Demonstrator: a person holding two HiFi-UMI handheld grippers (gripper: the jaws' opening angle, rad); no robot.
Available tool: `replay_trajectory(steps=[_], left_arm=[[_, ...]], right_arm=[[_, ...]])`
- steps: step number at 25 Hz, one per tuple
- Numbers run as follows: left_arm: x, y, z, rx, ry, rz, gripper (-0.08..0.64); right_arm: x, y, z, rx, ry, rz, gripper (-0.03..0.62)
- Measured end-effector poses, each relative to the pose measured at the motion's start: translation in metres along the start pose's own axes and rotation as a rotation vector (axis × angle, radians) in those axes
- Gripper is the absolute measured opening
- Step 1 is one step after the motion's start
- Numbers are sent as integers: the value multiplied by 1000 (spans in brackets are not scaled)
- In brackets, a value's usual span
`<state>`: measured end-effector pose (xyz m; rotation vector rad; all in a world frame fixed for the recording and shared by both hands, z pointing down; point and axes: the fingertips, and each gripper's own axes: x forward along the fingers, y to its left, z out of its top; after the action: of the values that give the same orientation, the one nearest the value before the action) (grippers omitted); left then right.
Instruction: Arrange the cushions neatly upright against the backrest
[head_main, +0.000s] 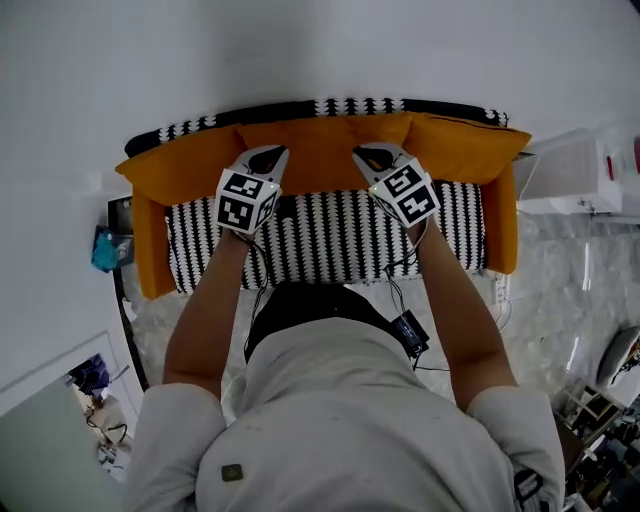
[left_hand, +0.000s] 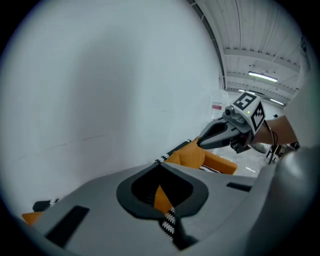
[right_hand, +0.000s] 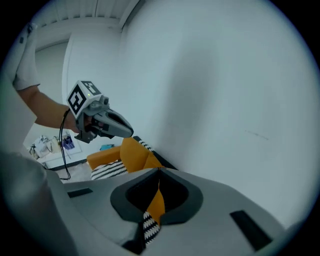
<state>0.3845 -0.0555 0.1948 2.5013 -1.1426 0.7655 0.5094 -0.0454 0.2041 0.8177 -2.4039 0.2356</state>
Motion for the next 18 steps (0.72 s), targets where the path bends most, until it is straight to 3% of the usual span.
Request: replay_trajectory(steps=[10,18], left_arm=[[-40,-1,22,-21,-88,58,9],[-103,3,15,-51,-152,61,9]], right_arm=[[-27,9,35,4,-102,-34,26],[-52,45,58,17,-166,-64,26]])
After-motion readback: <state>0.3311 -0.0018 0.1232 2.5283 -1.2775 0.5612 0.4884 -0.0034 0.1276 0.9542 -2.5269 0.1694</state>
